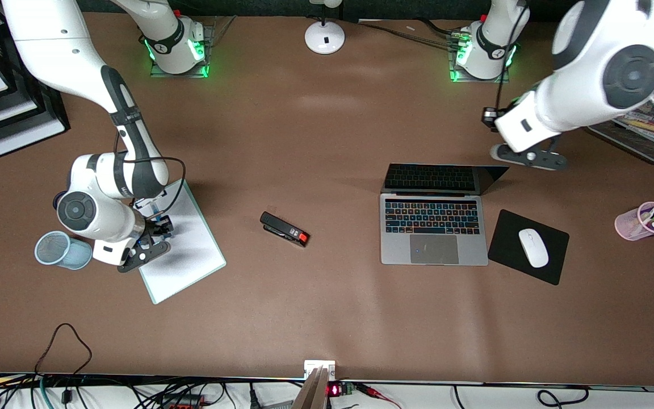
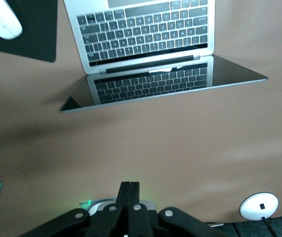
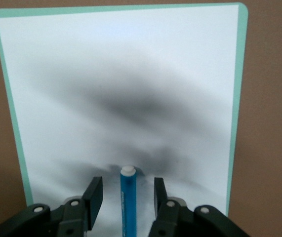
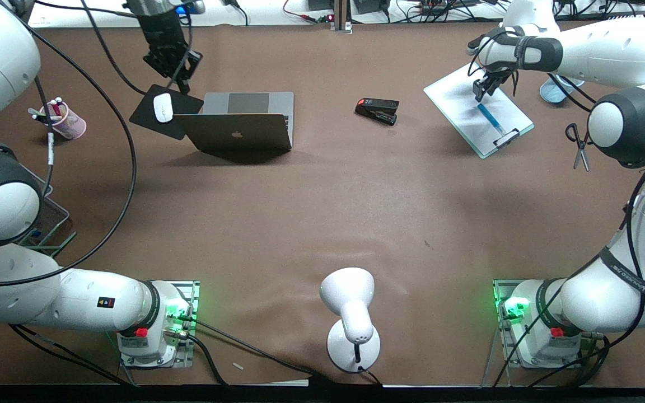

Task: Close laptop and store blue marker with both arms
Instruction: 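Lift the blue marker with the right gripper while the left gripper reaches the lid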

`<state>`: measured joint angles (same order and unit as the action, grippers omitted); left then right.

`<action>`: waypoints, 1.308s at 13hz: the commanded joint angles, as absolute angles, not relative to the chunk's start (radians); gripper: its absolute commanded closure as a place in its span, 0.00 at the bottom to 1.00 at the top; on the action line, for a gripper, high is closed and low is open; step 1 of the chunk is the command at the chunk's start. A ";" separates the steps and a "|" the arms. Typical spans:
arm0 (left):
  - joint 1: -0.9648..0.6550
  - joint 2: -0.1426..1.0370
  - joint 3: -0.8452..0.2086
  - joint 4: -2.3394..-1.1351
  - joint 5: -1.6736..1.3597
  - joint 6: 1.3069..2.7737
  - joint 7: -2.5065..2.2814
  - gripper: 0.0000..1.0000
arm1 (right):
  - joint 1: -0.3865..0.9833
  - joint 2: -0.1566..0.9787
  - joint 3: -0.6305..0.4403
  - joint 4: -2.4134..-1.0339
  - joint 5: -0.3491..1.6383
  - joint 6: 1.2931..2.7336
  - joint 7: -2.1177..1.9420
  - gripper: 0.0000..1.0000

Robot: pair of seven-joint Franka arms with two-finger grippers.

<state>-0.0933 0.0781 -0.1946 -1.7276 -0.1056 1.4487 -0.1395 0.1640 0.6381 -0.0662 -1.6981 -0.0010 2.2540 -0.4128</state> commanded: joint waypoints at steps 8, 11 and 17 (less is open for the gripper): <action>-0.092 -0.025 -0.313 -2.190 -0.123 2.049 -0.190 1.00 | 0.166 0.703 -0.067 -1.684 0.009 2.295 -0.436 0.65; -0.086 0.029 -0.311 -2.189 -0.112 2.166 -0.189 1.00 | 0.166 0.704 -0.067 -1.680 0.009 2.290 -0.434 0.77; -0.084 0.109 -0.307 -2.169 -0.080 2.325 -0.179 1.00 | 0.155 0.678 -0.071 -1.487 0.012 2.041 -0.439 1.00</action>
